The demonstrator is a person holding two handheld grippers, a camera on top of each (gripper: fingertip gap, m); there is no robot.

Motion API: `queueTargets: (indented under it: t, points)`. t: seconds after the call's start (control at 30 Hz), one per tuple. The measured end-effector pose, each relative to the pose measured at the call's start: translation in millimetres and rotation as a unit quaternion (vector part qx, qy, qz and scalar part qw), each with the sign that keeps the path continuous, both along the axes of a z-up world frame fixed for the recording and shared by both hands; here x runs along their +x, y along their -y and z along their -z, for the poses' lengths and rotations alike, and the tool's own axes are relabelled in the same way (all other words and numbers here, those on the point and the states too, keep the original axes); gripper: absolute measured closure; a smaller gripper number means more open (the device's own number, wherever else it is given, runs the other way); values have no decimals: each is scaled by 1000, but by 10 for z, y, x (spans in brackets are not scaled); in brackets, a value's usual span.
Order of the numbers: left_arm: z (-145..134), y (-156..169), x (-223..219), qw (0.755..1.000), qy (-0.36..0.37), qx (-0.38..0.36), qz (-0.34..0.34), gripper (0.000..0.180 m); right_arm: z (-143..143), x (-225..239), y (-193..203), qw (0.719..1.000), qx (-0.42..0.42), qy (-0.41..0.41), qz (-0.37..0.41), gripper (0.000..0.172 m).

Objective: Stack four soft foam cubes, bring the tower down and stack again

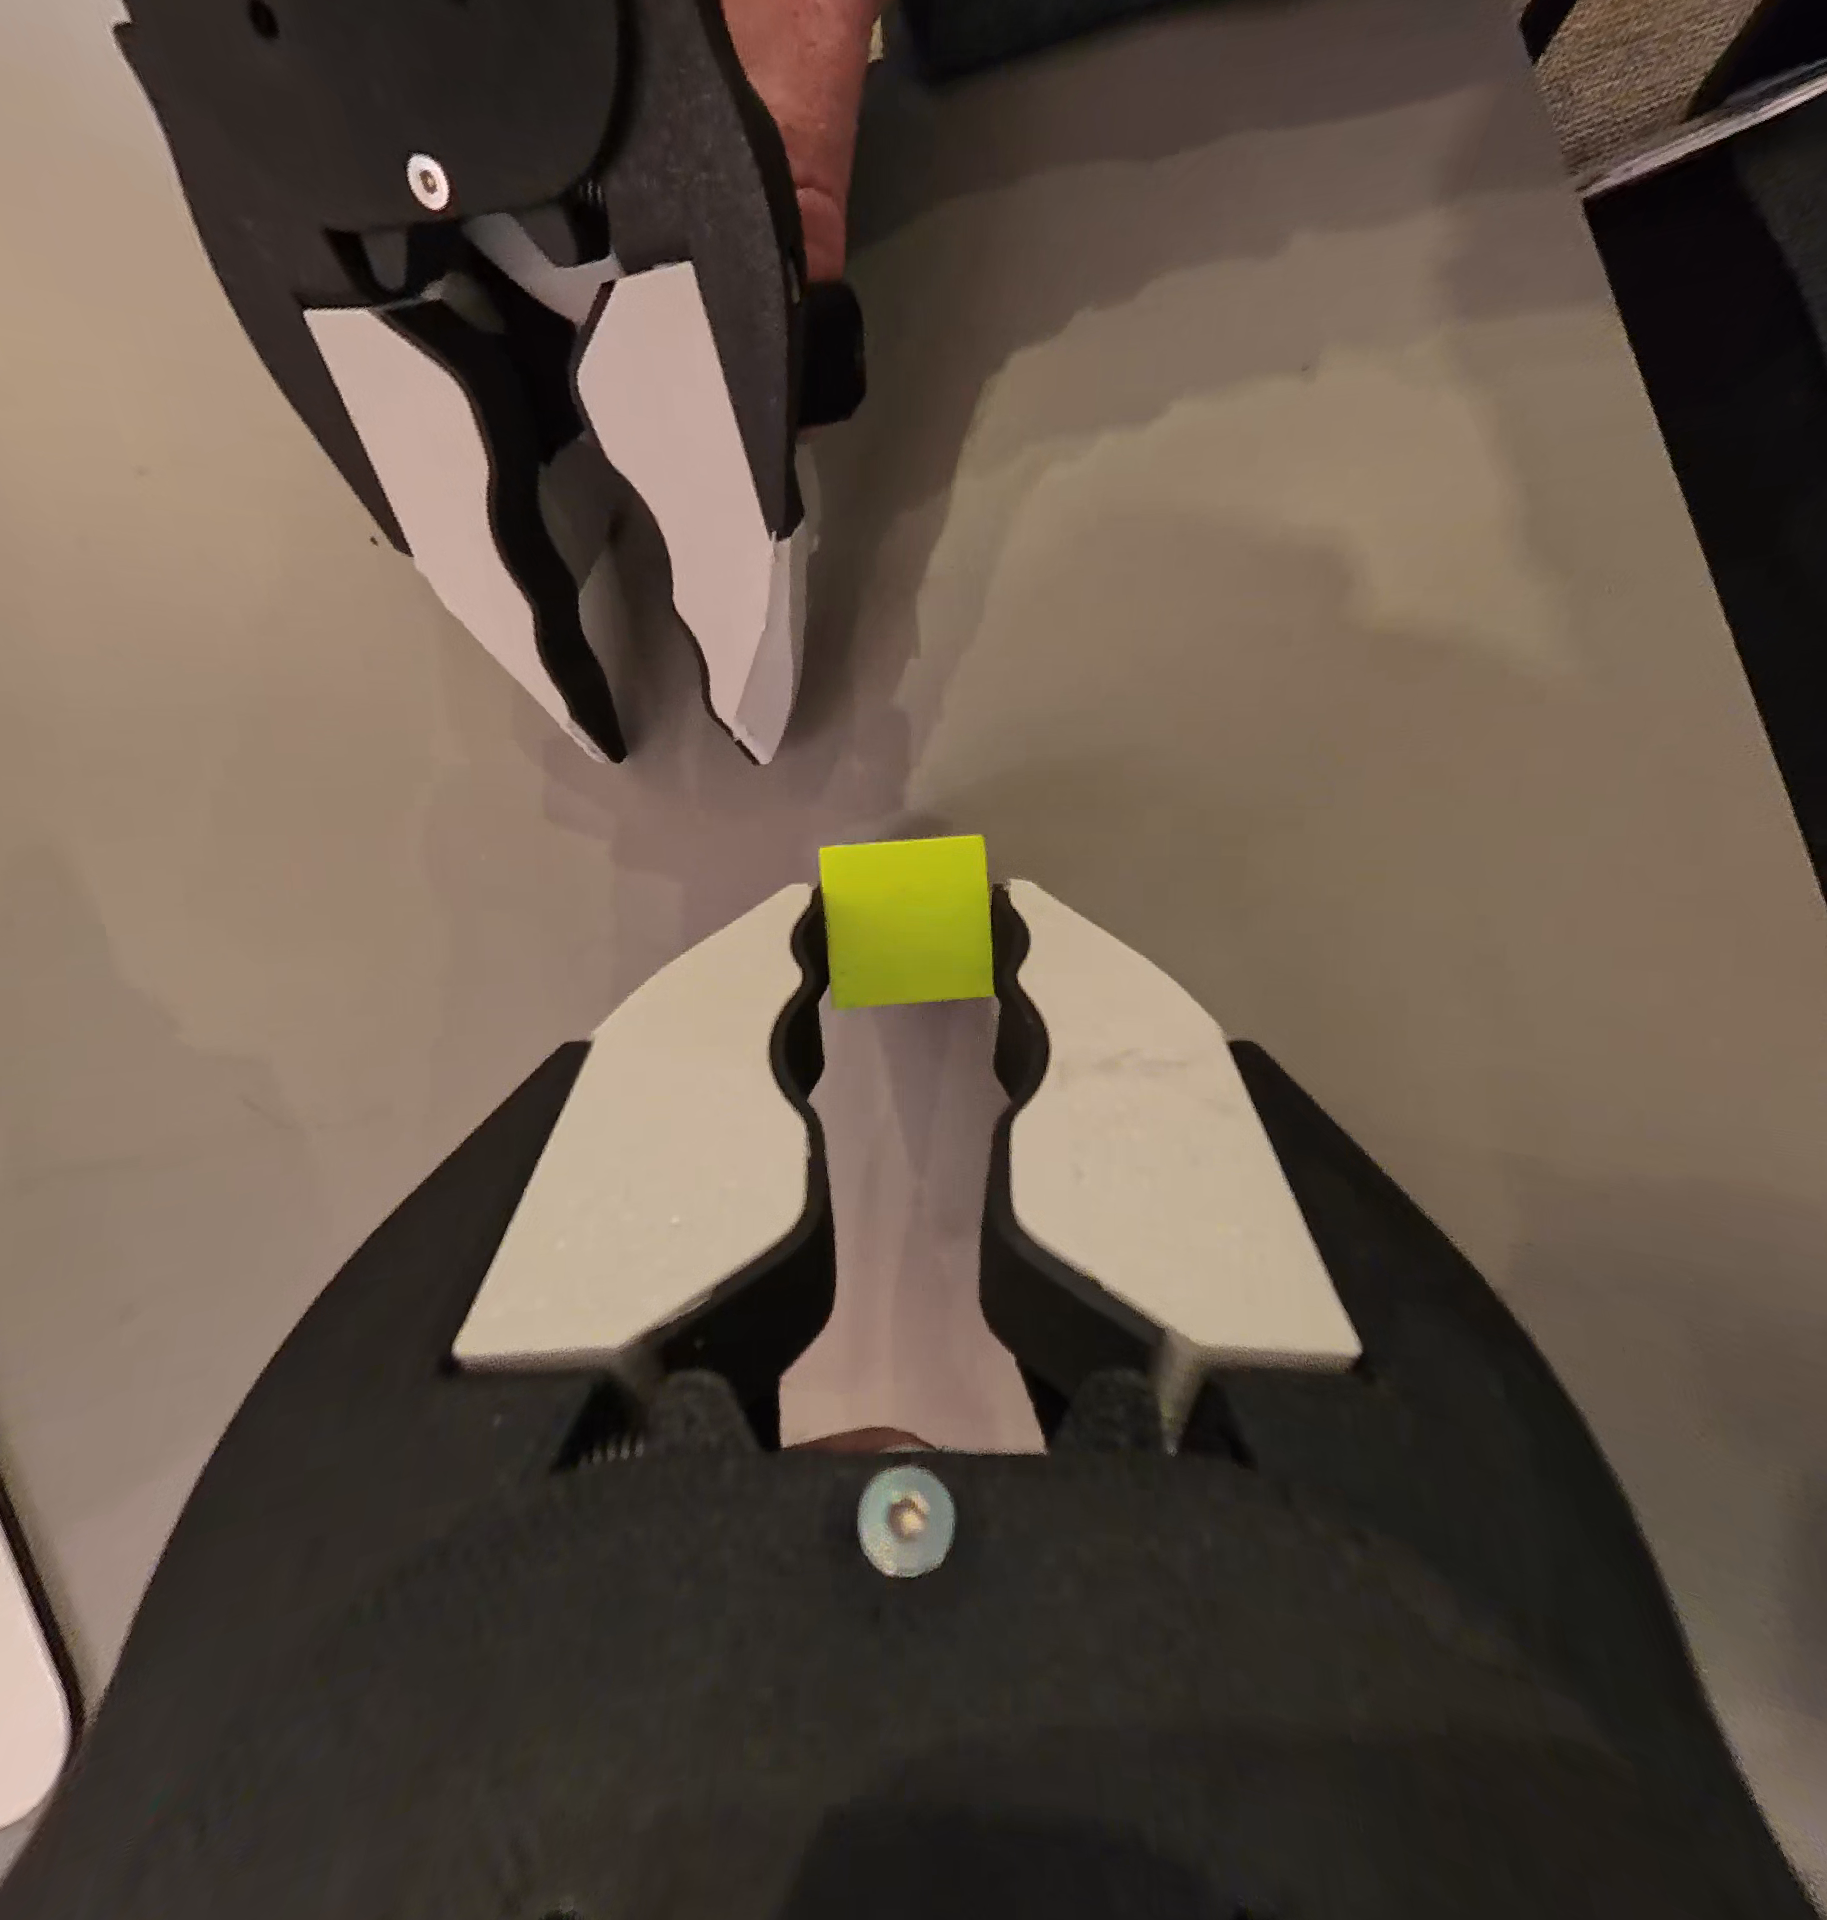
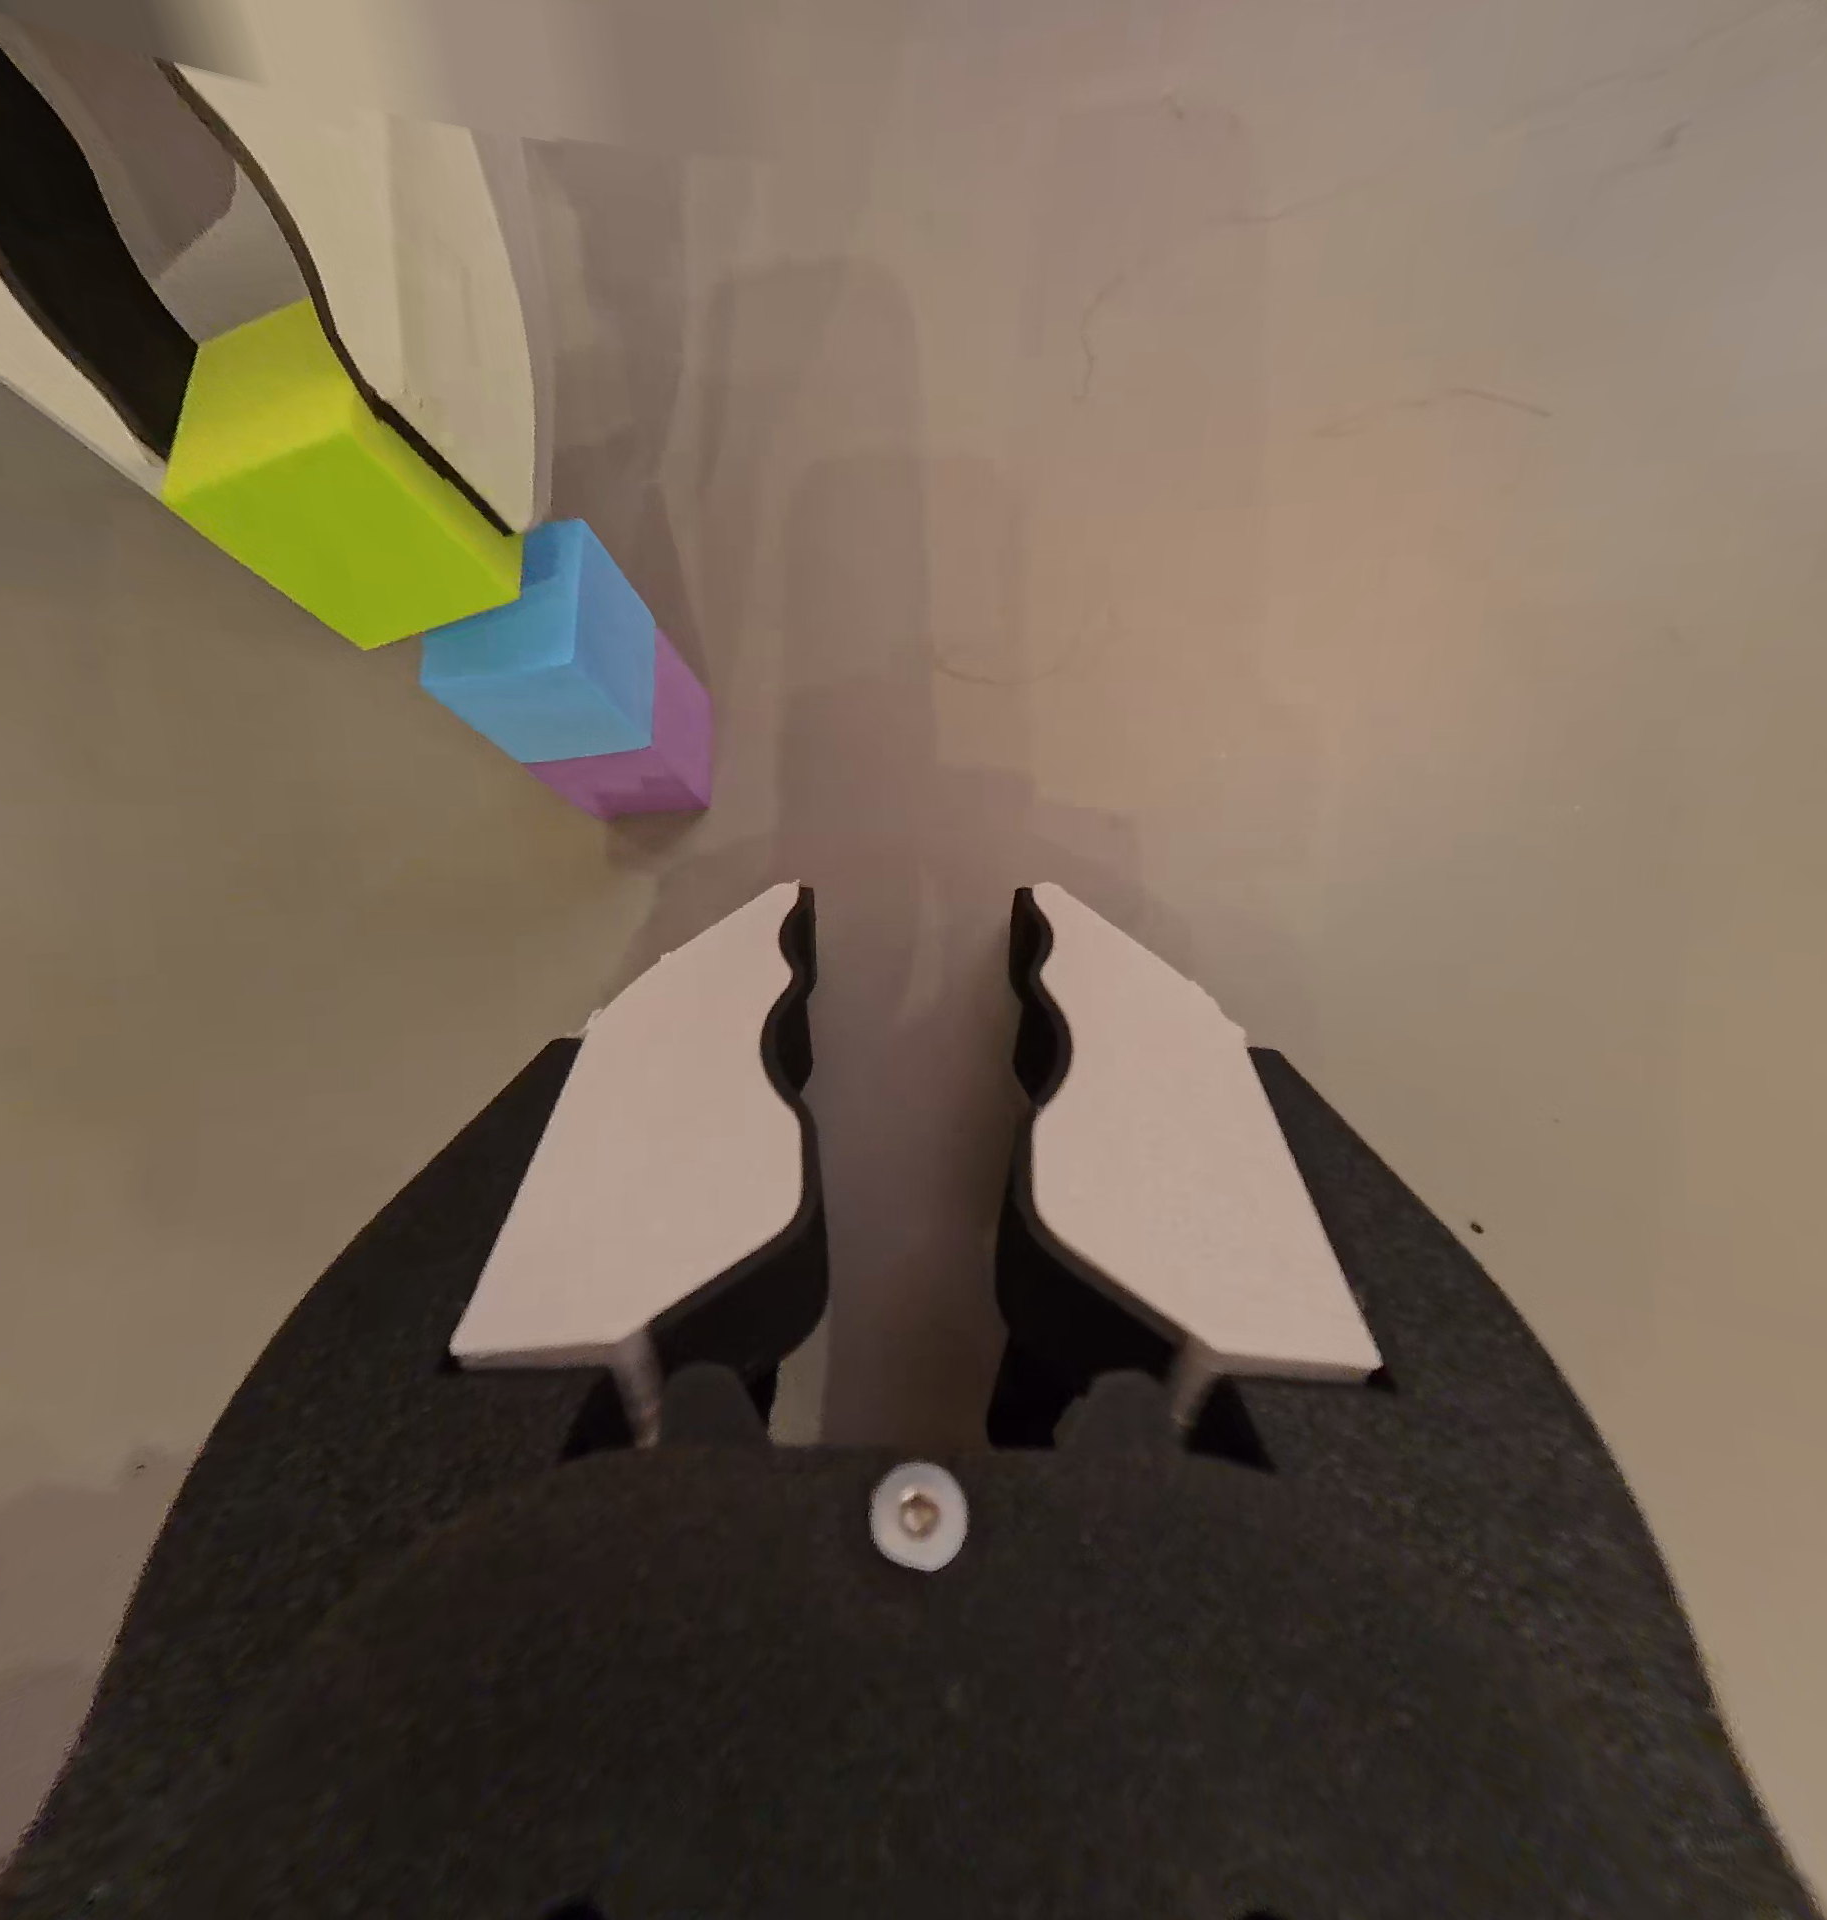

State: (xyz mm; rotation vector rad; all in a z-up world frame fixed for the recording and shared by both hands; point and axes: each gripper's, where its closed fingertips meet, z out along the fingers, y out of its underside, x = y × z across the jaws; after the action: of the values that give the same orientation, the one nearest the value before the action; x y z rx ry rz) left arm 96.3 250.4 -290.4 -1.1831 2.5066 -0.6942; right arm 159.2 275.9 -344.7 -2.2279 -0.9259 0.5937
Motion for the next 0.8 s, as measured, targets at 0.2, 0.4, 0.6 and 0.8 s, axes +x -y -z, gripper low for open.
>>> queueTargets:
  t: [0.2,0.4,0.6,0.8]
  points:
    - [32,9,10,1000,-15,-6,19,151,0,-1,0,1000,0,0,0,136]
    - [33,19,0,999,-18,-13,32,151,0,-1,-1,1000,0,0,0,136]
    - [46,-9,6,999,-22,-13,37,151,0,-2,0,1000,0,0,0,136]
    - [74,9,12,999,-28,-19,43,151,-1,-2,1,1000,-1,-1,-1,136]
